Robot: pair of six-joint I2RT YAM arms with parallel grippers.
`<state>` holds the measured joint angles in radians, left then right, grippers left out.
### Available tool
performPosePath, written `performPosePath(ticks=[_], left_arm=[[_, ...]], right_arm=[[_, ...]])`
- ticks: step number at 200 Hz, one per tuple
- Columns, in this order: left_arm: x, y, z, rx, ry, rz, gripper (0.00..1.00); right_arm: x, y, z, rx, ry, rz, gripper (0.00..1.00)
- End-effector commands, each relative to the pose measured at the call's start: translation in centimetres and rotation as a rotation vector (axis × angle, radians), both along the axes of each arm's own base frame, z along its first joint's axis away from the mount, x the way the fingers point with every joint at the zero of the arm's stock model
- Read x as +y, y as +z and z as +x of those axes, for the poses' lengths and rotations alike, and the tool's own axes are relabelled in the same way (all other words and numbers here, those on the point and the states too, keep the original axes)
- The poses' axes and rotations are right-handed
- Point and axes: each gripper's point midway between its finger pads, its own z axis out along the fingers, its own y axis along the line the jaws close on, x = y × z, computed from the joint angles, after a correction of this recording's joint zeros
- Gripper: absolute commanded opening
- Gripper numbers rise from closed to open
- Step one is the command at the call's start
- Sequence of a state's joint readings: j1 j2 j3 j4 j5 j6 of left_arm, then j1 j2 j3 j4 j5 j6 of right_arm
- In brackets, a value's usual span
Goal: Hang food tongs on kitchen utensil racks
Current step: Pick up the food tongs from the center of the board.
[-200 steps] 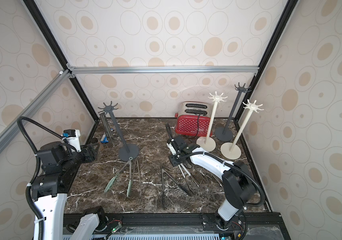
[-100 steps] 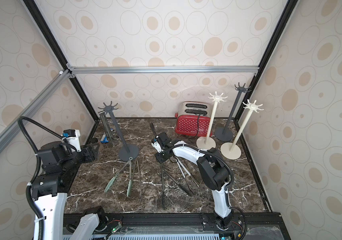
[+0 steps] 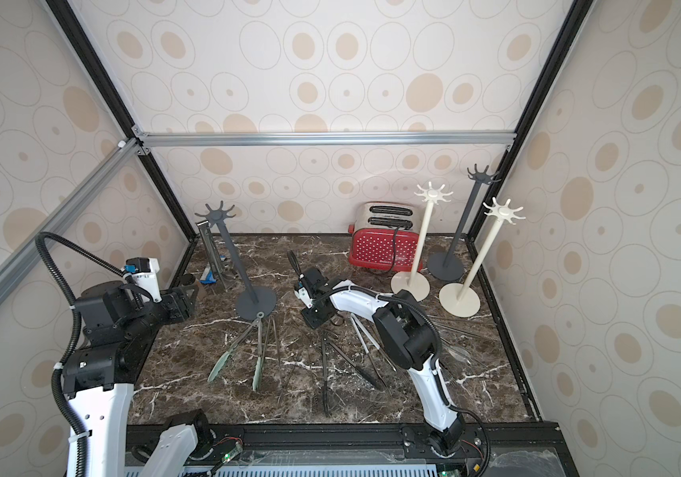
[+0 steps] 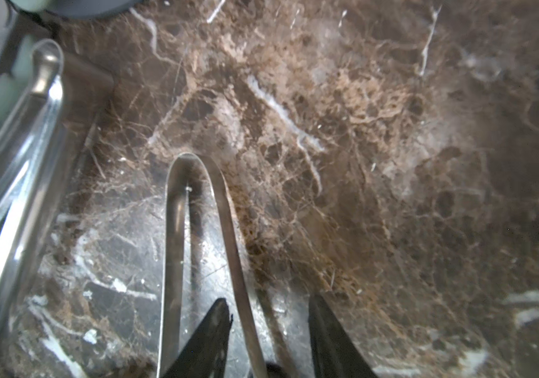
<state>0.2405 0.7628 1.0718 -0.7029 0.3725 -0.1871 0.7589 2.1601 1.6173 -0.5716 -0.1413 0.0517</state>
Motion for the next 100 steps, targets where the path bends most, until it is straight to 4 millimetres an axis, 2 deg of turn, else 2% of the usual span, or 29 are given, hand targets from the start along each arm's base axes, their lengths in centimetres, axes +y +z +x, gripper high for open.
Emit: performPosePath(ticks=[1,60,100], left_arm=[[0.0,1.3,-0.7,-0.019,0.008,0.001,0.63],[0.2,1.3,-1.1,-0.016,0.021,0.014,0.64],[0.2,1.4,-1.2,-0.021,0.021,0.017,0.64]], right_arm=[[-0.3,-0.9,-0.6,0.026,-0.007,-0.048,0.42],[-0.8,-2.7,-1.6,0.057,-0.004,-0.087,0.35],[-1.1,-3.1,-2.4,0.058,0.006,-0.117,0.27]])
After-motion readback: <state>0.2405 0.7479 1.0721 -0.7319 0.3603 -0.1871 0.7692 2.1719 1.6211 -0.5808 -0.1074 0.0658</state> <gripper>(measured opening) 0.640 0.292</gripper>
